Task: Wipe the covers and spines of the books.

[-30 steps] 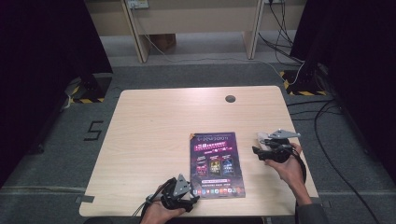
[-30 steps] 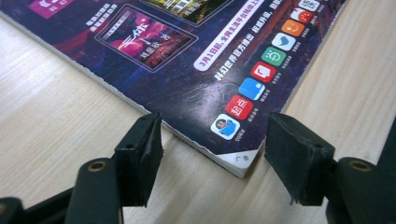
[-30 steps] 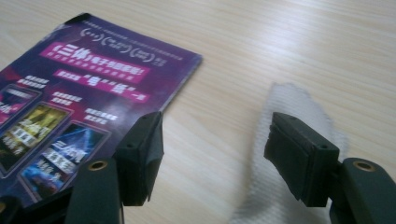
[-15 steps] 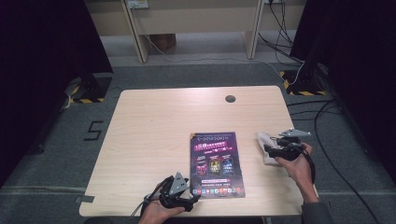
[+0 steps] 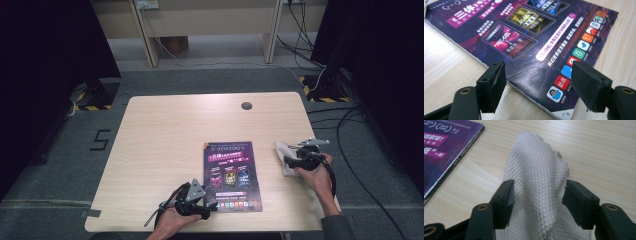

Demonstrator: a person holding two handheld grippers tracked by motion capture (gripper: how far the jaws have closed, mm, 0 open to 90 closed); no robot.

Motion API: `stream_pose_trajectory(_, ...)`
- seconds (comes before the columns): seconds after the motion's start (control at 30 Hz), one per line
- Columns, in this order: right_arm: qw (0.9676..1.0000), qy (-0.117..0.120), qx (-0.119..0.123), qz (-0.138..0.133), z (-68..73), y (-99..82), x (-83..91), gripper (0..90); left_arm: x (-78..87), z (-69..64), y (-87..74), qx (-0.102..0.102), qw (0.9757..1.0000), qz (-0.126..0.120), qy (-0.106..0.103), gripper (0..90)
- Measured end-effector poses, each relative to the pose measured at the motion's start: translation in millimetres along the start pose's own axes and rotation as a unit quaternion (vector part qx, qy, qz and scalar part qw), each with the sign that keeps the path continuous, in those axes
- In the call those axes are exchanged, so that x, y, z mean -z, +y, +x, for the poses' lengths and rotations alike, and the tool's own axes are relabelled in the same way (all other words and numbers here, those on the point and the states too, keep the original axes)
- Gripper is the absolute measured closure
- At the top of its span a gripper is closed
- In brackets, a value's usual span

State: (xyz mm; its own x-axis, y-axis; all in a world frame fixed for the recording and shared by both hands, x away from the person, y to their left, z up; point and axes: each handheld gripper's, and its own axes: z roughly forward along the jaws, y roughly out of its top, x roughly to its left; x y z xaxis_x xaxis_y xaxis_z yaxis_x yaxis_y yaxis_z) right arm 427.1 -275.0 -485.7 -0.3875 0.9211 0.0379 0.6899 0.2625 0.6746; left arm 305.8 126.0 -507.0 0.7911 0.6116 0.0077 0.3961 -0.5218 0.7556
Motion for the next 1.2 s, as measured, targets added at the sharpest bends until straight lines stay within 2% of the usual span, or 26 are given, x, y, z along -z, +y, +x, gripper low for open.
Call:
stream_pose_trajectory(0.13,1.0000,0.002,-0.001,0.004,-1.1,-0.8,-1.8,43.3,-1.9,-3.3,-1.2,-0.011,0.9999,0.007,-0.001,27.7)
stream_pose_trajectory(0.33,0.9998,0.004,0.002,0.018,-0.2,-0.9,-8.2,45.8,-2.2,-2.1,-2.6,-0.003,1.0000,0.008,-0.003,27.8)
stream_pose_trajectory(0.43,0.9997,0.005,0.002,0.024,-0.4,-1.6,-11.7,49.4,-2.0,-2.5,-2.9,-0.004,1.0000,0.008,-0.001,27.8)
stream_pose_trajectory(0.6,0.9995,0.019,0.001,0.024,-0.8,-2.1,-12.7,62.1,-2.1,-1.8,-3.7,0.001,1.0000,0.007,-0.003,27.6)
stream_pose_trajectory(0.73,0.9992,0.035,-0.004,0.018,-1.3,-4.0,-12.2,75.6,-2.4,-1.6,-4.0,0.005,1.0000,0.005,-0.004,27.2)
stream_pose_trajectory(0.8,0.9994,0.033,0.000,0.014,-1.0,-3.5,-11.4,78.4,-2.3,-1.2,-3.8,0.006,0.9999,0.007,-0.005,27.1)
stream_pose_trajectory(0.97,0.9995,0.028,0.011,-0.013,3.0,3.5,-3.2,79.4,-3.2,-0.2,-3.9,0.011,0.9999,0.006,-0.006,26.2)
stream_pose_trajectory(1.03,0.9991,0.034,0.018,-0.019,8.1,8.4,0.5,79.5,-3.3,0.7,-3.9,0.012,0.9999,0.008,-0.009,25.6)
stream_pose_trajectory(1.2,0.9966,0.056,0.046,-0.039,30.0,25.8,4.2,79.4,-5.3,2.2,-2.1,0.021,0.9996,0.013,-0.011,23.5)
